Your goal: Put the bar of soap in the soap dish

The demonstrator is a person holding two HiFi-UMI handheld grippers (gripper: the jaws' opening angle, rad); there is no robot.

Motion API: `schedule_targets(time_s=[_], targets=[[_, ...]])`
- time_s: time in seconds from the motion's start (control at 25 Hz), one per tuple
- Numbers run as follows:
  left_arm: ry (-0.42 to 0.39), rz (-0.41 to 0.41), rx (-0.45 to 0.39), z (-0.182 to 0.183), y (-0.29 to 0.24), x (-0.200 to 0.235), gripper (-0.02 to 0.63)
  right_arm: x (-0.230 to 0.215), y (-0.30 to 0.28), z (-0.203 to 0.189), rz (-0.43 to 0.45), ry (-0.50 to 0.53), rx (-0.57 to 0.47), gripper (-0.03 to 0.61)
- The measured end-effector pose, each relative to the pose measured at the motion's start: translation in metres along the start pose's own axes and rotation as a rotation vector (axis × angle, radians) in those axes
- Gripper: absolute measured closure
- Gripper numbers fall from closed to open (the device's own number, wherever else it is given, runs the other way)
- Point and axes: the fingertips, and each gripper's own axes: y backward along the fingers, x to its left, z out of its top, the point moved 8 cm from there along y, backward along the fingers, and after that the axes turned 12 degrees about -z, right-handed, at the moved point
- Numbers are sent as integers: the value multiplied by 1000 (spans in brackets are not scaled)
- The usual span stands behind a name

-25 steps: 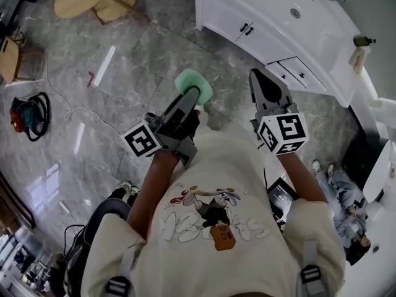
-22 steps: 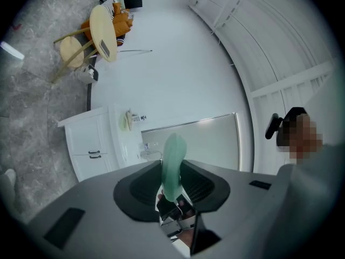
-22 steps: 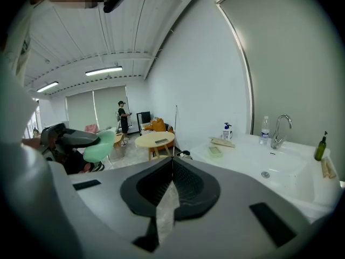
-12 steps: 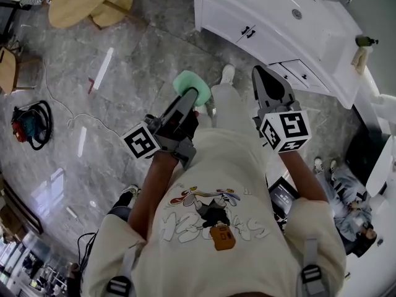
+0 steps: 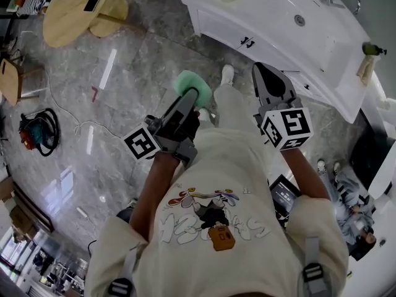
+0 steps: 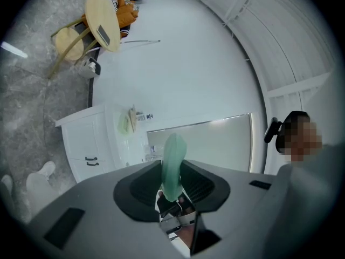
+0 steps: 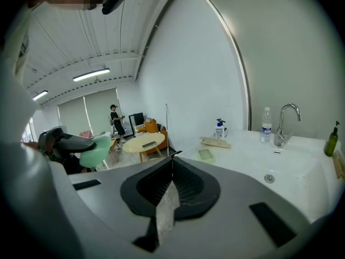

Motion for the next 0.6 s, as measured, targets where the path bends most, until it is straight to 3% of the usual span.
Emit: schedule_targets(time_s=[0.28,0.6], targets=[[-23,29,-35,40,-74,10,494,-49,-67,38,31,-29,8,572],[-43,69,-61,70,-155,30,494,-82,-132,70,117,29,-9,572]])
